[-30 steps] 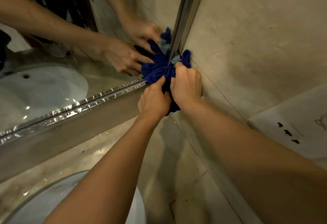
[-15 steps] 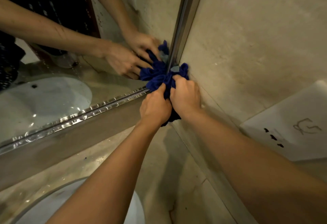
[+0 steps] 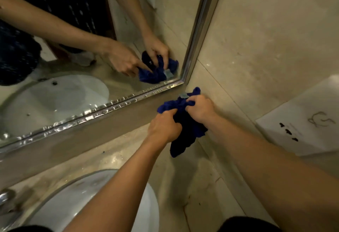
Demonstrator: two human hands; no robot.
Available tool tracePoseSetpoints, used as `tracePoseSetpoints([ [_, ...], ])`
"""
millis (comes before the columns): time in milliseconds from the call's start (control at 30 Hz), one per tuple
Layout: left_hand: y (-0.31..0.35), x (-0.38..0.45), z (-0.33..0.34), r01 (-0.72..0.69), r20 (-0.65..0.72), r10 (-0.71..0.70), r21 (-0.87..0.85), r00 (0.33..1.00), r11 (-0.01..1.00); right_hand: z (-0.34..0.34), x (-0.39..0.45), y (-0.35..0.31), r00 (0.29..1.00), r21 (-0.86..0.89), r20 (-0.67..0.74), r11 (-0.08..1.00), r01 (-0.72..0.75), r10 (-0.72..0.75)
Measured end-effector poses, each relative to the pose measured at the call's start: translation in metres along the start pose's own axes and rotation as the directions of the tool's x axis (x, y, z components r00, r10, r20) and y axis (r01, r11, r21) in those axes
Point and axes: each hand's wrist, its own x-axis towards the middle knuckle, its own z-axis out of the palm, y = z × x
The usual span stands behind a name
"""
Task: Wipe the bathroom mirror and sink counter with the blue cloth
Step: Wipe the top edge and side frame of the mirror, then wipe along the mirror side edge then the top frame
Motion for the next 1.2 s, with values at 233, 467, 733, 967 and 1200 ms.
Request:
tracePoseSetpoints([
  [233,-0.02,-0.051,-0.021,-0.103,-0.339,-0.048,-0.413,0.939,0.905,-0.013,-0.04,-0.04,0.997,0.347,0.066,0.938,0.012,-0.037],
  [467,-0.071,-0.104,-0.08,0.02,-0.068,-0.244,-0.94,0.967,0.339,-0.013,-0.081,-0.075,0.964,0.714,0.267,0.674,-0.189,-0.013],
  [733,-0.122,-0.159,-0.126,0.157,0.088,-0.376,-0.975,0.923,0.158,0.003,-0.115,-0.129,0.799,0.778,0.547,0.504,-0.374,-0.251],
  [967,-0.168,-0.209,-0.158,0.054,0.024,-0.55,-0.998,0.835,0.039,0.042,-0.134,-0.187,0.614,0.767,0.638,0.451,-0.457,-0.465],
  [1200,-0.196,-0.311,-0.193,0.144,-0.209,-0.763,-0.919,0.611,0.367,0.109,-0.201,-0.258,0.466,0.617,0.779,0.644,-0.452,-0.419],
])
